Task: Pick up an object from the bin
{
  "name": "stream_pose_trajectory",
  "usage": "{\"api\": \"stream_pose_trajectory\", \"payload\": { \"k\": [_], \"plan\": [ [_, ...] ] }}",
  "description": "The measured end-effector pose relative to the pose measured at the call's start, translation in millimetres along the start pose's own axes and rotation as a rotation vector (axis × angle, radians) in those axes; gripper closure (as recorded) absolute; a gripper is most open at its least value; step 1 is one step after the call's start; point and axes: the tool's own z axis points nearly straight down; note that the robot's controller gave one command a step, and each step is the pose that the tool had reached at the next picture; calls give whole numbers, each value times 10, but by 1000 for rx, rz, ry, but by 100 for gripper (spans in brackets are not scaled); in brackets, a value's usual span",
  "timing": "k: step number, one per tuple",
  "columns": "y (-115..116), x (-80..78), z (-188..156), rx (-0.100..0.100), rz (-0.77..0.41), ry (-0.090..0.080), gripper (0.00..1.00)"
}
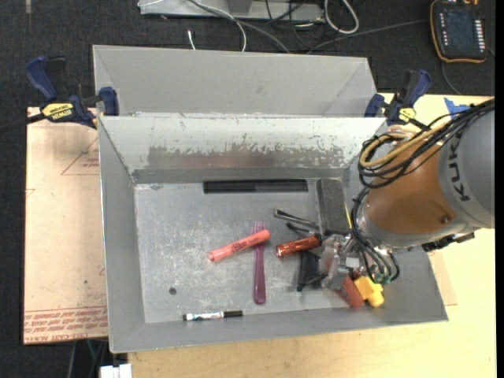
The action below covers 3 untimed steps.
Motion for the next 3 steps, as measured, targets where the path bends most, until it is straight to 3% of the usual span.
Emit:
{"api": "stream_pose_trajectory", "payload": {
  "k": [3],
  "plan": [
    [7, 1, -860, -2, -2, 0, 100]
  ]
}}
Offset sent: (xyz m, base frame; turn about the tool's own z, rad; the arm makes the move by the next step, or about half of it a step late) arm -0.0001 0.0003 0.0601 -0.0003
